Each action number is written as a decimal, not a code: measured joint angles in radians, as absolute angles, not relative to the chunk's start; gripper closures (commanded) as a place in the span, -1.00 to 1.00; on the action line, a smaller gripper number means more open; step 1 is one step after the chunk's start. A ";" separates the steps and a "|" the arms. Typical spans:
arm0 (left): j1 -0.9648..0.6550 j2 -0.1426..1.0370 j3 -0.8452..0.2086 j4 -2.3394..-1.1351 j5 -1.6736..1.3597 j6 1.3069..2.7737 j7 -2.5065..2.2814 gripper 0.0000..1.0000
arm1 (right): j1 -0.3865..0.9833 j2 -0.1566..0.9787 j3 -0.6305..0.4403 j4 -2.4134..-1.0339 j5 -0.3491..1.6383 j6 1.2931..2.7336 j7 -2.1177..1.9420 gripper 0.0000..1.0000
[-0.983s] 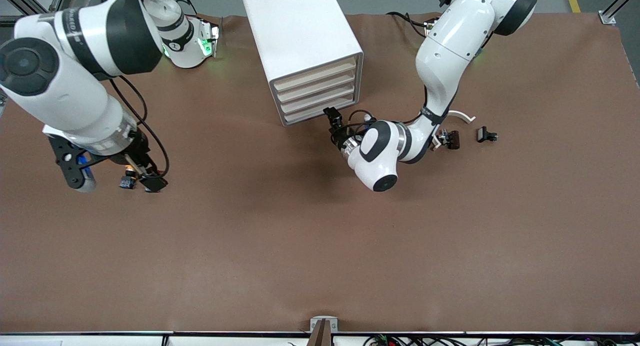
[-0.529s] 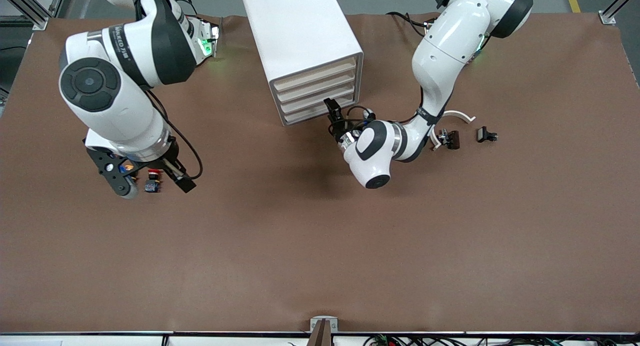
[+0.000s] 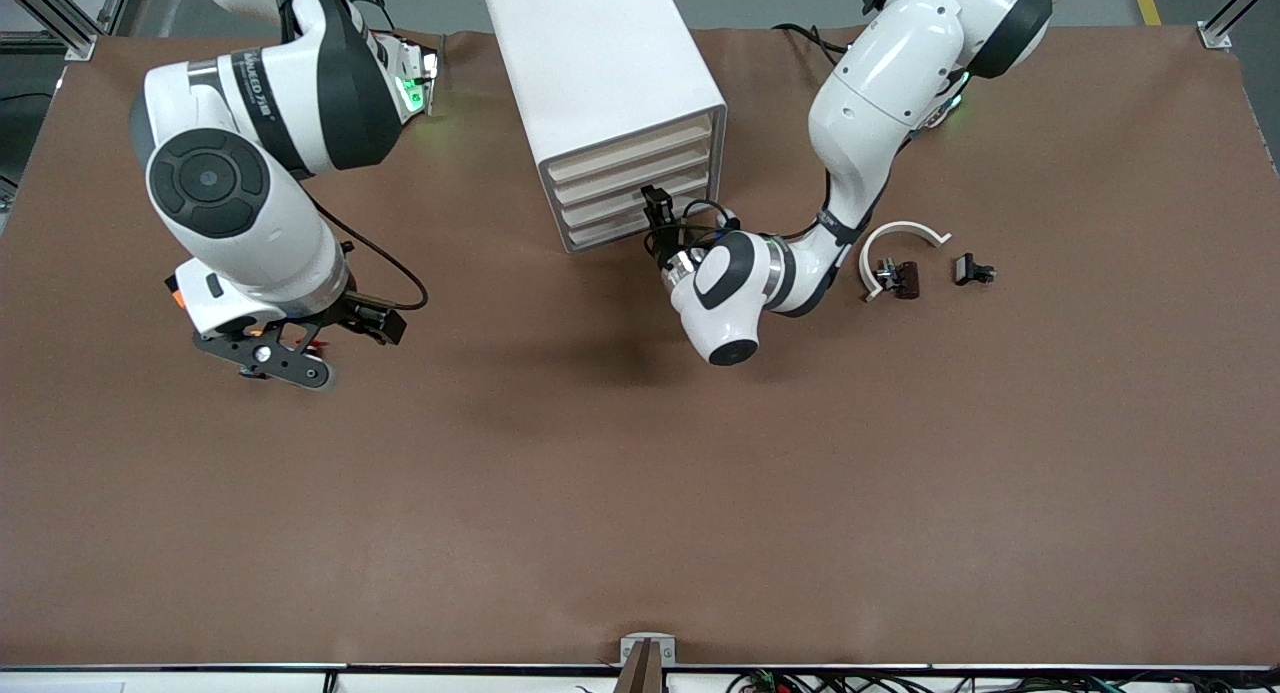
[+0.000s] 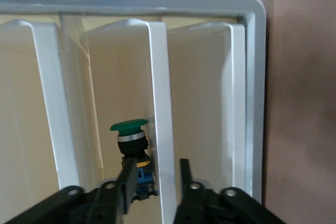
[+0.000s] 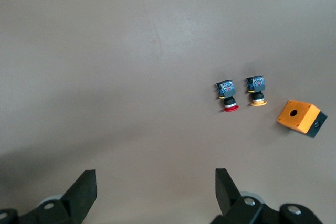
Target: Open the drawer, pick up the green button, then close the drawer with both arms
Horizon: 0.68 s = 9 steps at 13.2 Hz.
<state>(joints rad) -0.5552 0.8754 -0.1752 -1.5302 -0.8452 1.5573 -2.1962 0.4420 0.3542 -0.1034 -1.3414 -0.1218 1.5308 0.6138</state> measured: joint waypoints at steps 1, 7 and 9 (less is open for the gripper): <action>-0.559 0.876 -0.176 -1.530 -0.845 1.557 -2.181 0.36 | 0.438 0.354 -0.104 -1.341 -0.122 1.517 0.591 -1.00; -0.574 0.890 -0.177 -1.530 -0.845 1.557 -2.142 0.57 | 0.446 0.353 -0.094 -1.339 -0.095 1.478 0.579 -1.00; -0.576 0.895 -0.177 -1.530 -0.845 1.558 -2.142 0.79 | 0.450 0.352 -0.093 -1.338 -0.049 1.456 0.640 -1.00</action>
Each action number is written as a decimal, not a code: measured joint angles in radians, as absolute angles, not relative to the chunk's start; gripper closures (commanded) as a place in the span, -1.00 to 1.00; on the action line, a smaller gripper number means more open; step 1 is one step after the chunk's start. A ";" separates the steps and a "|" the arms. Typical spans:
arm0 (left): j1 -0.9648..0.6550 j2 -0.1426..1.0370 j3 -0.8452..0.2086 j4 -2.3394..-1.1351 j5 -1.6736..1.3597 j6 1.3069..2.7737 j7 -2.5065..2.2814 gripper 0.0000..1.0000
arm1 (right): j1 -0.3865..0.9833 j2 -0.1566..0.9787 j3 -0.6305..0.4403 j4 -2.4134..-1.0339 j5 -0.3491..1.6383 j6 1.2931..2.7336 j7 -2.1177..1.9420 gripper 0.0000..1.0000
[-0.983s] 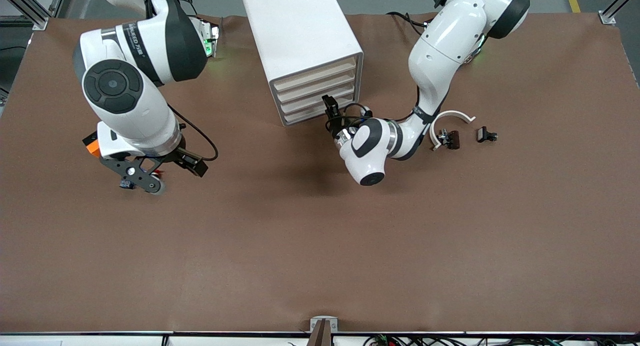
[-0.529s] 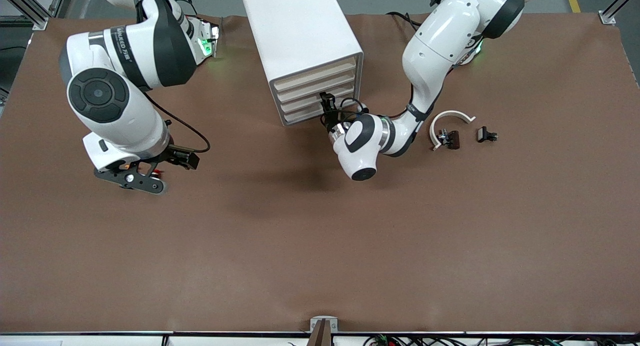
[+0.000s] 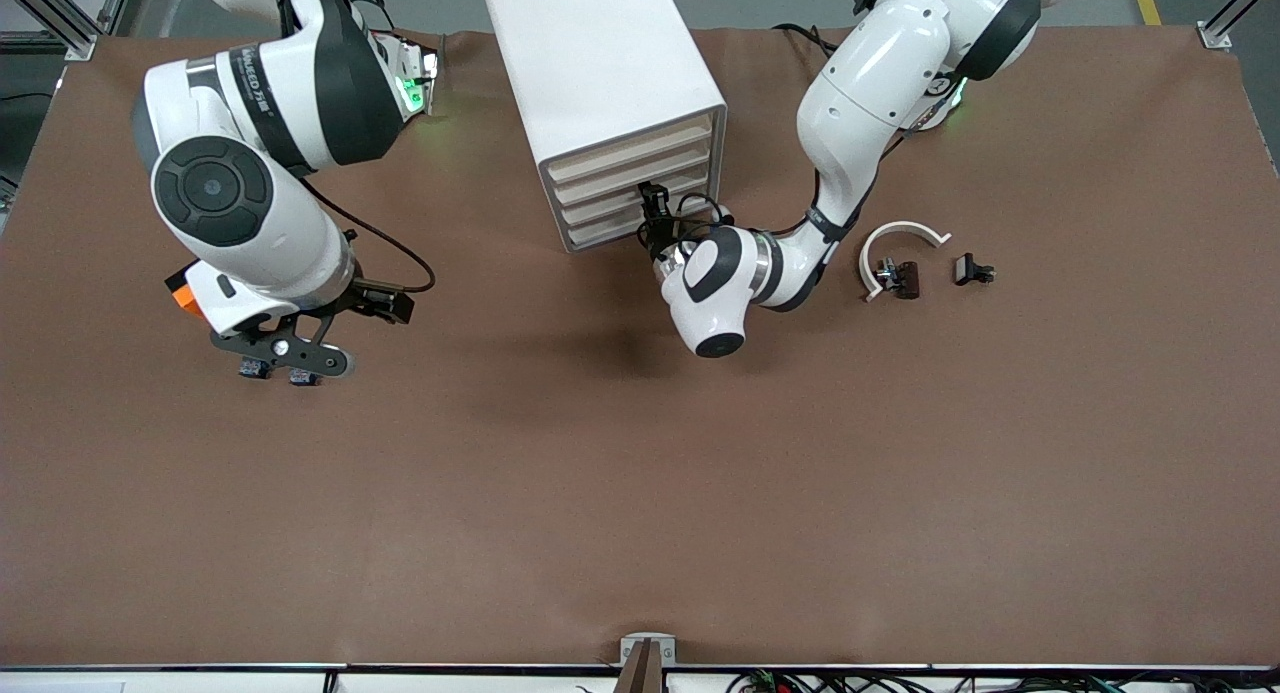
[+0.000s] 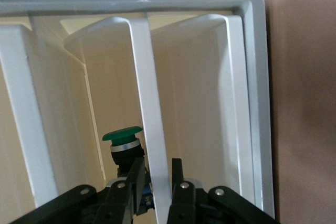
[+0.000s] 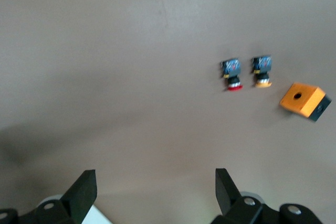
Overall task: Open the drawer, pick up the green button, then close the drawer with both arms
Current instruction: 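Move the right gripper over the open drawer onto the green button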
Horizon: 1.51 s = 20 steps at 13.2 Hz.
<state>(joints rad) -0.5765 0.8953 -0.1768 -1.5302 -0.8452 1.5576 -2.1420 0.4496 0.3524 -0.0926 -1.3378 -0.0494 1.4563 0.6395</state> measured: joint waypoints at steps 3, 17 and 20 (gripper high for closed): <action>-0.575 0.899 -0.176 -1.530 -0.846 1.558 -2.155 1.00 | 0.464 0.352 -0.089 -1.336 0.053 1.418 0.828 -1.00; -0.465 0.899 -0.111 -1.463 -0.848 1.556 -2.154 0.92 | 0.738 0.496 -0.081 -1.337 0.176 1.556 1.684 -1.00; -0.429 0.900 -0.110 -1.448 -0.848 1.574 -2.138 0.61 | 0.788 0.537 -0.080 -1.337 0.177 1.623 1.715 -1.00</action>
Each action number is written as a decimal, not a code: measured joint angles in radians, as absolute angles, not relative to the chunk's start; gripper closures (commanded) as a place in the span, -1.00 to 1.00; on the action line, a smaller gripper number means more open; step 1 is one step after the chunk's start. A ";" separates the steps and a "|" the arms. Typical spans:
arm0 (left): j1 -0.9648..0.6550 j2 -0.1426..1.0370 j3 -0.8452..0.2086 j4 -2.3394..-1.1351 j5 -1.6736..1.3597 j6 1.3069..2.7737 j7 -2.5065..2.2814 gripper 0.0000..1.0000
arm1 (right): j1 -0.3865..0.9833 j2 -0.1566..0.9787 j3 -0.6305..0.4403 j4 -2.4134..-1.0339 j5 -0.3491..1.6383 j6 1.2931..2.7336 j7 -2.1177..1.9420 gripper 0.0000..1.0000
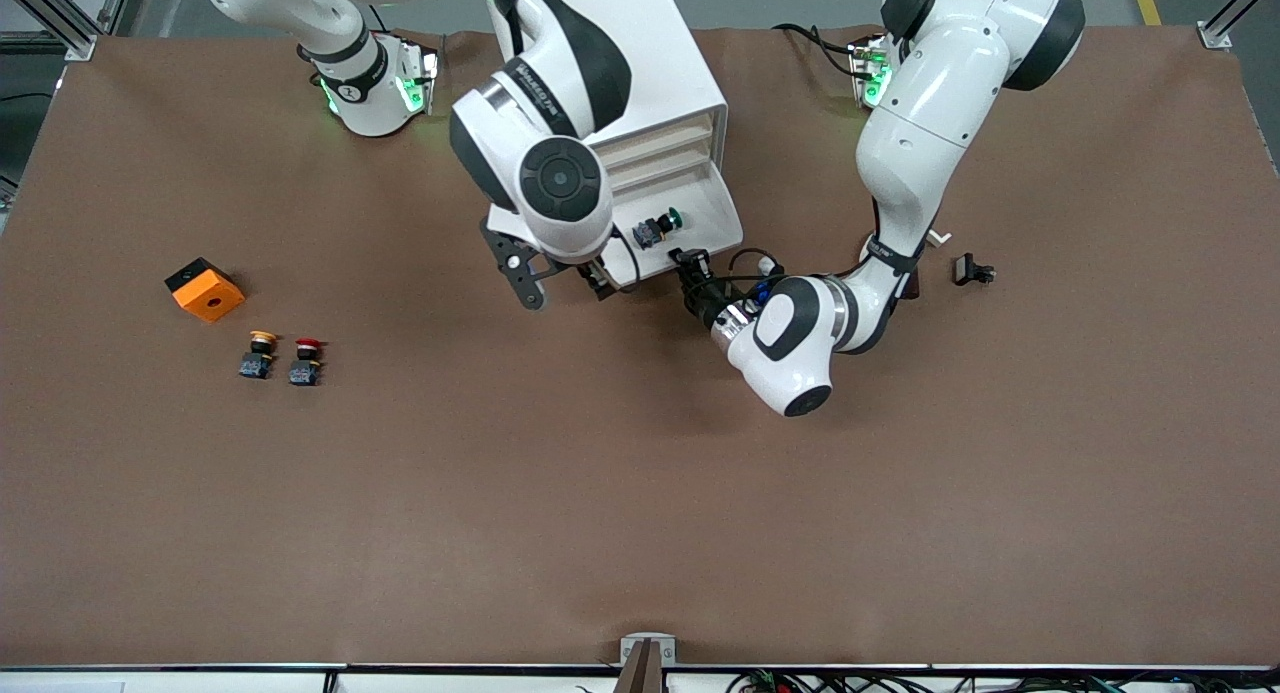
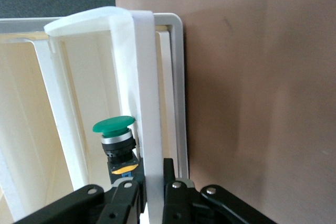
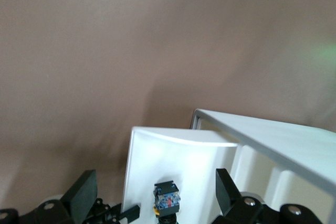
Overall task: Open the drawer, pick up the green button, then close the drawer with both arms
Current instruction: 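Move the right gripper over the open drawer onto the green button, then grasp the green button with the right gripper while the left gripper withdraws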
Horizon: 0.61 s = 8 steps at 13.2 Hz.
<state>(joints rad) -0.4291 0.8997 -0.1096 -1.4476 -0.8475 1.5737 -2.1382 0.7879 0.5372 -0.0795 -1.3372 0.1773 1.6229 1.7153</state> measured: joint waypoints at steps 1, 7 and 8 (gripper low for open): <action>-0.421 0.900 -0.109 -1.445 -0.848 1.579 -2.124 0.54 | 0.811 0.547 -0.079 -1.337 0.178 1.653 1.718 -1.00; -0.384 0.899 -0.085 -1.396 -0.832 1.622 -2.028 -1.00 | 0.920 0.591 -0.079 -1.340 0.178 1.810 1.675 -1.00; -0.383 0.898 -0.084 -1.374 -0.806 1.620 -2.019 -1.00 | 0.925 0.599 -0.079 -1.346 0.178 1.831 1.662 -1.00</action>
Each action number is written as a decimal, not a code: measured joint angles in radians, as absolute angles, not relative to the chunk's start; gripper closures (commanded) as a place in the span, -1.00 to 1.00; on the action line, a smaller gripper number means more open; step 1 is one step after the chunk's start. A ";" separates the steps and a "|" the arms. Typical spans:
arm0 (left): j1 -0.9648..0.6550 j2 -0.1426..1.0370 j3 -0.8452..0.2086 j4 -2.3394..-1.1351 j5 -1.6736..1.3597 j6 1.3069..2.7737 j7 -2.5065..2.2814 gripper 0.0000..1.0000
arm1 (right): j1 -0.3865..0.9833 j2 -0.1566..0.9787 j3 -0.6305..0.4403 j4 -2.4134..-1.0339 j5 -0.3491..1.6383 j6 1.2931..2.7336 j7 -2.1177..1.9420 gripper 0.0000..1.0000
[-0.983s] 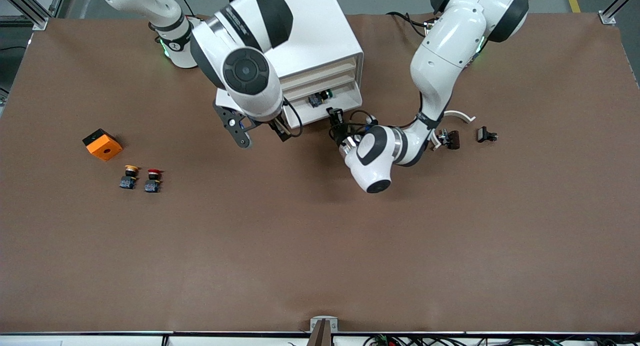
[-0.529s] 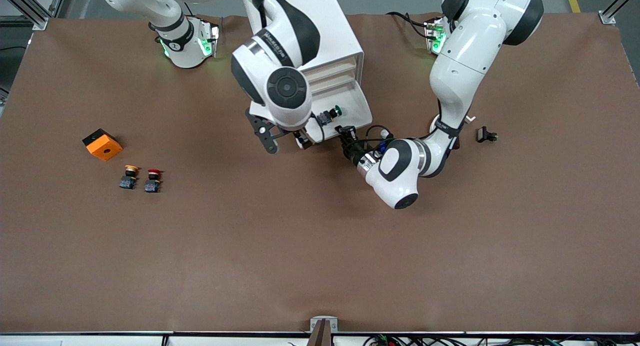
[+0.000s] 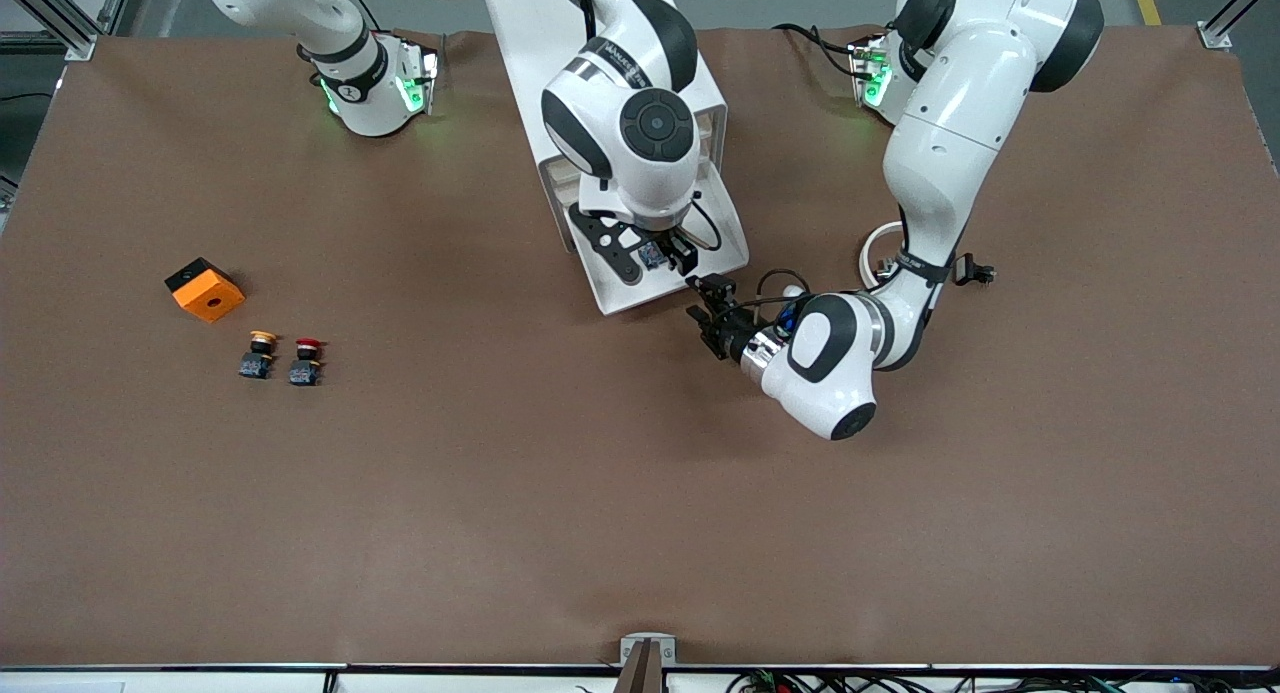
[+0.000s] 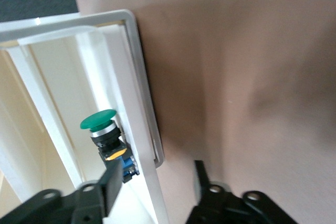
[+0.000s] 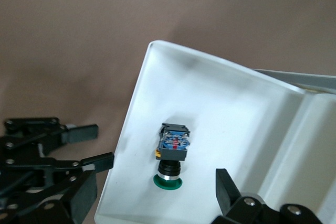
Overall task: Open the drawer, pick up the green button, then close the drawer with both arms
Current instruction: 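Grasp the green button with the right gripper while the left gripper withdraws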
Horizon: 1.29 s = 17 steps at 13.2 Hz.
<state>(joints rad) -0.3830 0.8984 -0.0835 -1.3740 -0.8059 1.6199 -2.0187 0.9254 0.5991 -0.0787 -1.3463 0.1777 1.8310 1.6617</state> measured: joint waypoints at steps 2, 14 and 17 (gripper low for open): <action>-0.382 0.890 -0.083 -1.319 -0.743 1.597 -2.016 -1.00 | 0.927 0.615 -0.080 -1.365 0.178 1.849 1.657 -1.00; -0.276 0.701 -0.045 -1.181 -0.039 1.534 -1.326 -1.00 | 0.957 0.671 -0.082 -1.437 0.178 1.916 1.641 -1.00; -0.241 0.675 -0.041 -1.181 -0.010 1.574 -1.049 -1.00 | 0.963 0.686 -0.082 -1.437 0.178 1.917 1.640 -0.13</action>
<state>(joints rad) -0.2407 0.6752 -0.0413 -1.1814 -0.0104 1.5744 -1.0490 0.9635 0.6855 -0.0816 -1.4374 0.1777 1.9172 1.6397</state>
